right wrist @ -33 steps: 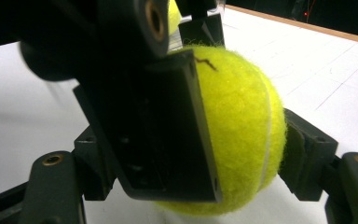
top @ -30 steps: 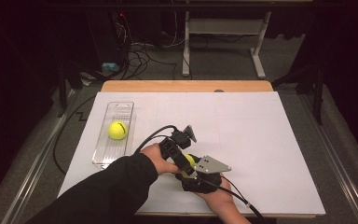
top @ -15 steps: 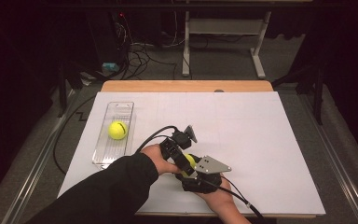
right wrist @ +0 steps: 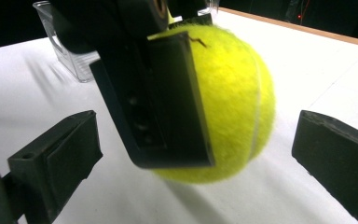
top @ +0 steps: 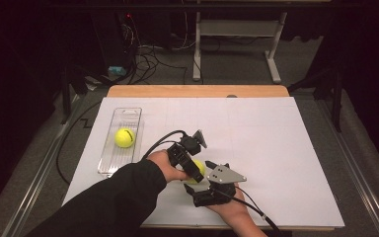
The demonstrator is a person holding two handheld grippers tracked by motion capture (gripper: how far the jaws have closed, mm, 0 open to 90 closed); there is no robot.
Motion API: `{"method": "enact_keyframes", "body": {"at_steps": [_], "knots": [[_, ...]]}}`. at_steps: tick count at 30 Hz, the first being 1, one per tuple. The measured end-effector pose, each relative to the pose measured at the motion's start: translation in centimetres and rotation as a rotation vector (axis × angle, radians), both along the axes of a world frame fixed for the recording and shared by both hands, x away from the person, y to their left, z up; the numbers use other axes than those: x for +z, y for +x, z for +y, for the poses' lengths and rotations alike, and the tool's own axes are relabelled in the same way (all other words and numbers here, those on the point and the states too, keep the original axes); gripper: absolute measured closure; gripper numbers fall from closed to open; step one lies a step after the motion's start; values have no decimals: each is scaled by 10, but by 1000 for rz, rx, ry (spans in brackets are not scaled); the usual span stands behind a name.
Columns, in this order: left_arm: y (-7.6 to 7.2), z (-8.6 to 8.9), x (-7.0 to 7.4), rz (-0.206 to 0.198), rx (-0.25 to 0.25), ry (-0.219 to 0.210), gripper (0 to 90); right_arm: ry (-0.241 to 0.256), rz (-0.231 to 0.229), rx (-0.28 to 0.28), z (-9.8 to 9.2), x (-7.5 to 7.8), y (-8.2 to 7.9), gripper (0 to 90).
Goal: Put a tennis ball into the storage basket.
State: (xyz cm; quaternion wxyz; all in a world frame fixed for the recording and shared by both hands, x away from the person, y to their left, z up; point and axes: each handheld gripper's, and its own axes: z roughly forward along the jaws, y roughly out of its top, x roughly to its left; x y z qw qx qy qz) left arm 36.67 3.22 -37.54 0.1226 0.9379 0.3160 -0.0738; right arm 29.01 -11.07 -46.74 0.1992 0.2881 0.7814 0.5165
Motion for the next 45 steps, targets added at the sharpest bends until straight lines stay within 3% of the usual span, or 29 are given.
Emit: {"method": "enact_keyframes", "body": {"at_steps": [10, 22, 35, 45], "knots": [[5, 11, 5, -17, 31, 12, 265, -12, -9, -13, -13, 2, -1, 9], [14, 37, 20, -51, 95, 22, 265, -26, -9, -97, -47, 4, 0, 0], [20, 91, 33, -75, 180, 43, 265, -26, -21, -252, -106, 8, -1, 0], [22, 138, 41, -85, 259, 58, 265, -29, -20, -335, -146, 8, -6, 0]]}}
